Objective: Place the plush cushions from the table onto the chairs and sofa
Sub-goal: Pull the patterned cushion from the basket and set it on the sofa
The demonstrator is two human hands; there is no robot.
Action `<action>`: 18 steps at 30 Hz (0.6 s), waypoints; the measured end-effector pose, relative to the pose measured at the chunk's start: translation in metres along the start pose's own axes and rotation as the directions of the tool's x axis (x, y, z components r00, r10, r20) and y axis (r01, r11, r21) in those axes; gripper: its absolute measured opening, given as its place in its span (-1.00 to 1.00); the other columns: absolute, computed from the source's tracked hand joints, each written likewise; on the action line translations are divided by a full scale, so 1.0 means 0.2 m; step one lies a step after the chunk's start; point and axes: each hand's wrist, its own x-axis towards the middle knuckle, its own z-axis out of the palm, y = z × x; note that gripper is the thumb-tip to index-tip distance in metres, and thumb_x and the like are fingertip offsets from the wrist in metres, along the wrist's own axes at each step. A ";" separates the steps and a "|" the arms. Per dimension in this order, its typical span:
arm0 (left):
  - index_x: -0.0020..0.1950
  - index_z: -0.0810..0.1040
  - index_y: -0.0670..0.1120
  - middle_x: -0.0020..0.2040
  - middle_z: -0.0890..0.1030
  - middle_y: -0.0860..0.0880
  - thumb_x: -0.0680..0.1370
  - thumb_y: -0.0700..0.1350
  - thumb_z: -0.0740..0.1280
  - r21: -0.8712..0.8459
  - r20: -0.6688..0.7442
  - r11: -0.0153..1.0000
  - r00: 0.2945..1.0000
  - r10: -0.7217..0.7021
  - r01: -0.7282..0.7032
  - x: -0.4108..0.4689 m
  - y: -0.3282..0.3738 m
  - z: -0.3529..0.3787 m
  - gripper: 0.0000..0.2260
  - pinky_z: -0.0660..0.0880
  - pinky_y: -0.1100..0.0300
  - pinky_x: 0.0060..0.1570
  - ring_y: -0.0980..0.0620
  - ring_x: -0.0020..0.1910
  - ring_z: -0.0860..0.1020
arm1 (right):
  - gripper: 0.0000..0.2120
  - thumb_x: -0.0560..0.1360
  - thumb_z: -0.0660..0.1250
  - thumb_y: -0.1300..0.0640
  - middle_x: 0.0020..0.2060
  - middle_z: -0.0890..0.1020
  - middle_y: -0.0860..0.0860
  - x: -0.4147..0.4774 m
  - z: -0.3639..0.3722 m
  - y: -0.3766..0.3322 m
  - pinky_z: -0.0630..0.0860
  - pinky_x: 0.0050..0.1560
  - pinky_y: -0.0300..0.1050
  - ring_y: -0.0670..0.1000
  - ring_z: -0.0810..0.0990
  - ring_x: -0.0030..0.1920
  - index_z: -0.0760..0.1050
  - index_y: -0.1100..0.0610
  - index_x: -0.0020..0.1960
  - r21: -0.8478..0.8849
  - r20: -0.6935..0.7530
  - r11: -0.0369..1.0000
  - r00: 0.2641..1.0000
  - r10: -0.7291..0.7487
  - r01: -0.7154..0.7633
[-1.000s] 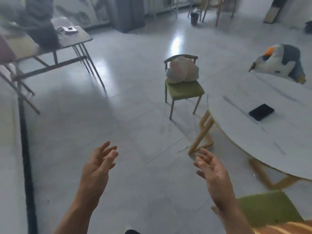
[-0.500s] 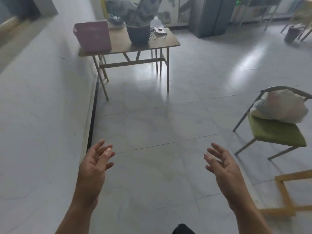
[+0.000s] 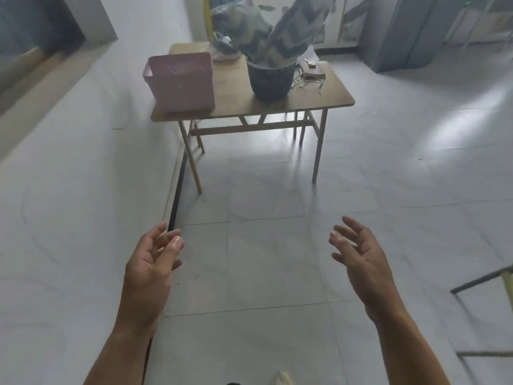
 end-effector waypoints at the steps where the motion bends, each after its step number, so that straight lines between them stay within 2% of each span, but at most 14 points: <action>1: 0.35 0.50 0.02 0.24 0.64 -0.05 0.66 -0.18 0.29 -0.014 -0.003 1.000 1.000 -0.001 0.001 0.12 0.04 0.01 -0.73 0.53 -0.15 0.26 -0.08 0.26 0.61 | -0.58 0.62 0.37 0.03 0.31 0.59 -0.06 0.13 0.07 -0.07 0.59 0.30 0.10 -0.01 0.62 0.27 0.40 -0.11 0.45 -0.009 0.019 1.000 1.000 -0.010 0.010; 5: 0.35 0.50 -0.01 0.24 0.63 -0.06 0.66 -0.20 0.28 -0.079 -0.044 0.996 0.998 -0.036 0.032 0.64 0.06 0.07 -0.73 0.52 -0.16 0.26 -0.10 0.25 0.61 | -0.53 0.62 0.36 -0.01 0.34 0.57 -0.07 0.64 0.39 -0.25 0.60 0.31 0.09 -0.02 0.62 0.28 0.36 -0.09 0.50 -0.070 0.076 0.997 0.996 -0.036 0.041; 9: 0.37 0.50 -0.04 0.22 0.64 -0.05 0.66 -0.20 0.29 -0.110 -0.038 0.993 0.998 -0.054 0.050 1.28 0.05 0.21 -0.72 0.53 -0.13 0.24 -0.12 0.26 0.61 | -0.49 0.62 0.35 0.00 0.38 0.55 -0.02 1.19 0.74 -0.37 0.58 0.33 0.13 0.04 0.61 0.30 0.34 -0.04 0.54 -0.095 0.051 0.993 0.997 -0.059 0.064; 14: 0.41 0.48 -0.02 0.21 0.64 -0.01 0.64 -0.18 0.30 -0.041 0.075 0.999 0.997 -0.008 0.011 2.09 0.28 0.38 -0.67 0.55 -0.06 0.24 -0.06 0.25 0.61 | -0.50 0.62 0.36 0.02 0.39 0.55 -0.02 1.77 1.09 -0.64 0.57 0.34 0.16 0.06 0.60 0.31 0.35 -0.04 0.53 -0.063 -0.026 0.997 0.998 -0.048 0.046; 18: 0.41 0.46 0.00 0.23 0.63 -0.02 0.65 -0.16 0.29 -0.003 0.172 1.000 0.985 0.005 -0.005 2.62 0.51 0.60 -0.68 0.55 0.03 0.22 -0.06 0.26 0.60 | -0.53 0.62 0.35 0.01 0.39 0.54 -0.06 2.16 1.16 -0.84 0.57 0.34 0.11 0.04 0.59 0.32 0.35 -0.09 0.51 -0.039 -0.116 0.997 0.991 -0.071 0.067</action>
